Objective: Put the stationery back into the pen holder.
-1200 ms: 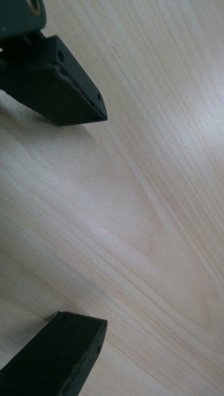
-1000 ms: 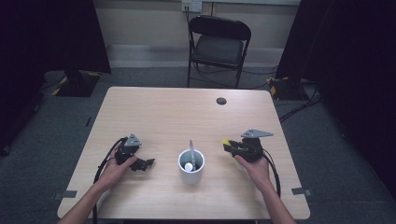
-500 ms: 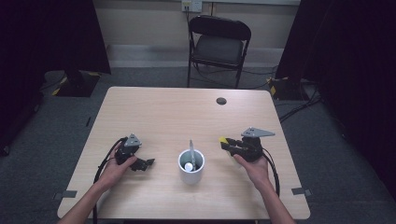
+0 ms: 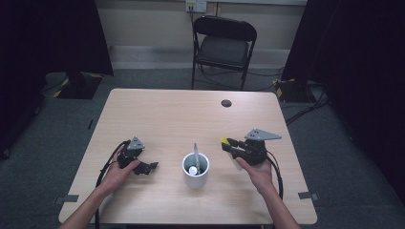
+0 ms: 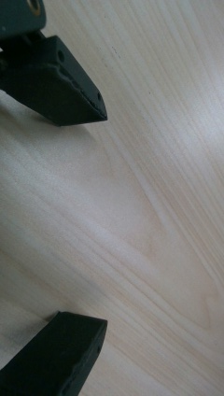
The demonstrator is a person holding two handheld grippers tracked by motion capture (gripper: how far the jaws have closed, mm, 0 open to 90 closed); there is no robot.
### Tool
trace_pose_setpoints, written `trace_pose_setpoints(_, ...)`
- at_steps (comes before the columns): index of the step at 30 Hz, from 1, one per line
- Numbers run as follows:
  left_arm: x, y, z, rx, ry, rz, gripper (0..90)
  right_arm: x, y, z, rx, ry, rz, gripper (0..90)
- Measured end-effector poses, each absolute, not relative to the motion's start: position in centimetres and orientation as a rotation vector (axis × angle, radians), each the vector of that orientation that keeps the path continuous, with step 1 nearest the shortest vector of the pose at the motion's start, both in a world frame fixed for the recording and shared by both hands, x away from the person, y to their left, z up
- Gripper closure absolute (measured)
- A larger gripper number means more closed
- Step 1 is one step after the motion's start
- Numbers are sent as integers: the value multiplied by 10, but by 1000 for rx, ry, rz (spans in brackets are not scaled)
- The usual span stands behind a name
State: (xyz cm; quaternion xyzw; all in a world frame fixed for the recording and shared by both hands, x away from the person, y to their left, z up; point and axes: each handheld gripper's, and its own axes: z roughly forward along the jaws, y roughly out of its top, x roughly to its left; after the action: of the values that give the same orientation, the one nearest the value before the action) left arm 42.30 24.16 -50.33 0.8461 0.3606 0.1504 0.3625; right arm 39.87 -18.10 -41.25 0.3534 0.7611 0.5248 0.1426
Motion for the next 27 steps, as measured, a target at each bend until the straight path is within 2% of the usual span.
trace_pose_setpoints(16, 423, 242, -503, 2178, 929, 387, 24, 381, -168, -378, 889, 2174, 1631, 672)
trace_pose_setpoints(27, 423, 241, -503, 2177, 930, 383, 23, 371, -141, -367, 765, 2221, 1682, 672)
